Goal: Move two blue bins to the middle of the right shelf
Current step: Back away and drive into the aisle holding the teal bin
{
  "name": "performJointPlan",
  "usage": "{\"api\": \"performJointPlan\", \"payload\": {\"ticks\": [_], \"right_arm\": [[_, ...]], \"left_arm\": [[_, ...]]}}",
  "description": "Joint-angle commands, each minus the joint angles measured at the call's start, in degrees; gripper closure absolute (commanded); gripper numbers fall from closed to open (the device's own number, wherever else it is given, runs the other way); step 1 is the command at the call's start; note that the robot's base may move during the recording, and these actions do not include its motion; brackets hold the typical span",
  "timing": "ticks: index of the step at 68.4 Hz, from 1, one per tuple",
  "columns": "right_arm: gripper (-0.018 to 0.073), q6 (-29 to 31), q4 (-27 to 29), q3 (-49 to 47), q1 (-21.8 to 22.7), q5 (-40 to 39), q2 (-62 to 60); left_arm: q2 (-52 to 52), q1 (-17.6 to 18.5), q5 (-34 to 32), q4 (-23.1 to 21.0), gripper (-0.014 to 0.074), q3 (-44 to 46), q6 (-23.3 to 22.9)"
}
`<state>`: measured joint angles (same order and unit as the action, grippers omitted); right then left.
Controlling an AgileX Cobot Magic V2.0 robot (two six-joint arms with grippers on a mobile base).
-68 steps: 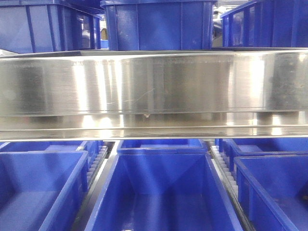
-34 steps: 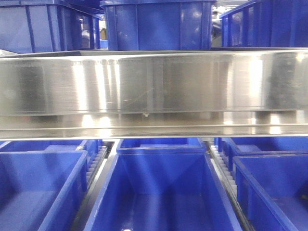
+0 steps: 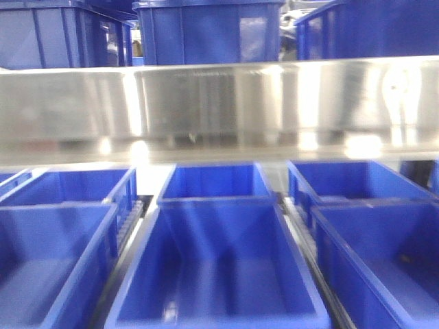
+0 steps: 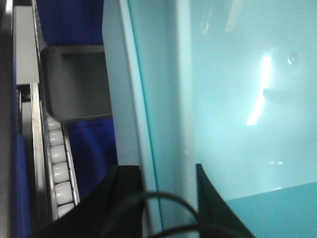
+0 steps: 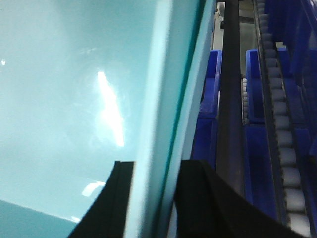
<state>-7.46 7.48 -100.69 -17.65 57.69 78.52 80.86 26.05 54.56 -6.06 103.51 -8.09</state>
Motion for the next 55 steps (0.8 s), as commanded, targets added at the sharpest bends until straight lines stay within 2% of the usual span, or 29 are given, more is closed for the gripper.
{"api": "performJointPlan", "payload": {"ticks": [1, 10, 55], "right_arm": [[0.0715, -0.2, -0.8, -0.6, 0.3, -3.0, -0.3], [0.0715, -0.2, -0.8, -0.6, 0.3, -3.0, -0.3], [0.0715, -0.2, -0.8, -0.6, 0.3, -3.1, -0.3]], "left_arm": [[-1.6, 0.0, -11.1, -2.7, 0.0707, 1.2, 0.5], [-1.6, 0.0, -14.0, -2.7, 0.0707, 1.2, 0.5], [-1.6, 0.0, -14.0, -2.7, 0.0707, 1.2, 0.5]]}}
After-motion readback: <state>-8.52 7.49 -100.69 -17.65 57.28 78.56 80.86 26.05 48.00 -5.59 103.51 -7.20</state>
